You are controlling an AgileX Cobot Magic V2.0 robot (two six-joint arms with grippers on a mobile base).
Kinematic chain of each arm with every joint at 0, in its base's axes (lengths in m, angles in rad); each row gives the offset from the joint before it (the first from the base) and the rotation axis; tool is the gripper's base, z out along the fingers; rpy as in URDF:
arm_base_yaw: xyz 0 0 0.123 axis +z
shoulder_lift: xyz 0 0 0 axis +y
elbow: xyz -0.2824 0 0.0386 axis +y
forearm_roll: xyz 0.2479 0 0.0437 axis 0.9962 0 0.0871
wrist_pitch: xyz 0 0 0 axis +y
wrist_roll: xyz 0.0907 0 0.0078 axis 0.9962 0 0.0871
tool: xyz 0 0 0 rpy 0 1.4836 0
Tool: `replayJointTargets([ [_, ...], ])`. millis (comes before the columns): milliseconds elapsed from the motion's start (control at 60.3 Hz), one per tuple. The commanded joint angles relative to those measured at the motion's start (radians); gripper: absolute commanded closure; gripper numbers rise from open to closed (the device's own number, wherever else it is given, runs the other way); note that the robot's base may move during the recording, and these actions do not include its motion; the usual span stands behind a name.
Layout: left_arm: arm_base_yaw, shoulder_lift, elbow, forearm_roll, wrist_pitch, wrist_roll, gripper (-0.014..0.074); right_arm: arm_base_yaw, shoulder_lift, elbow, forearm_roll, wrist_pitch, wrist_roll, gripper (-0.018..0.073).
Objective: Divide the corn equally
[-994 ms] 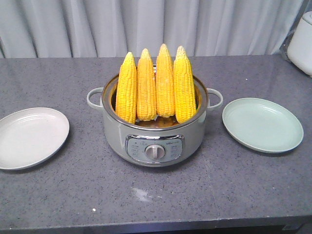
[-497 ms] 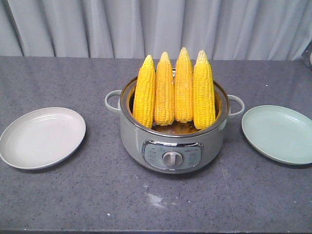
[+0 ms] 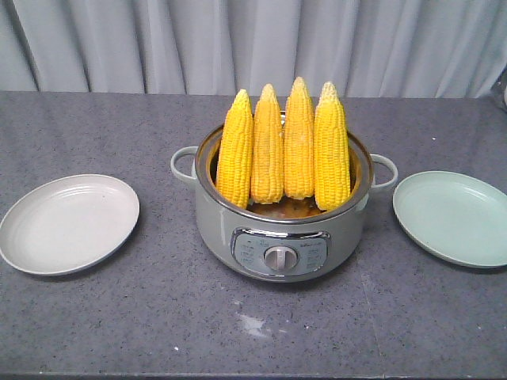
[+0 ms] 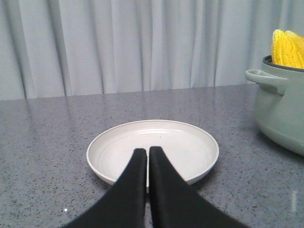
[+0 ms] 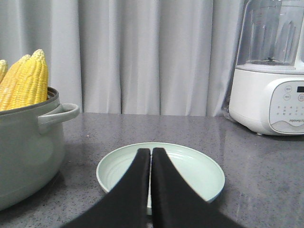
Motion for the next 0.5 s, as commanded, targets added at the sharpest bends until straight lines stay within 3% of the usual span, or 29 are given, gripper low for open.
replayJointTargets([
  [0,0.000,-0.014,0.010,-0.009,-0.074,-0.005,0.0603,-0.002,-0.007,0.010,-0.010,-0.078,-0.004,0.0569],
  [298,0.000,-0.014,-0.005,-0.010,-0.102,-0.006,0.0603,-0.002,-0.006,-0.006,0.038,-0.121,0.019,0.0569],
  [481,0.000,0.032,-0.152,-0.010,-0.039,-0.080,0.0603,-0.002,0.057,-0.162,0.088,0.064,0.019,0.0569],
])
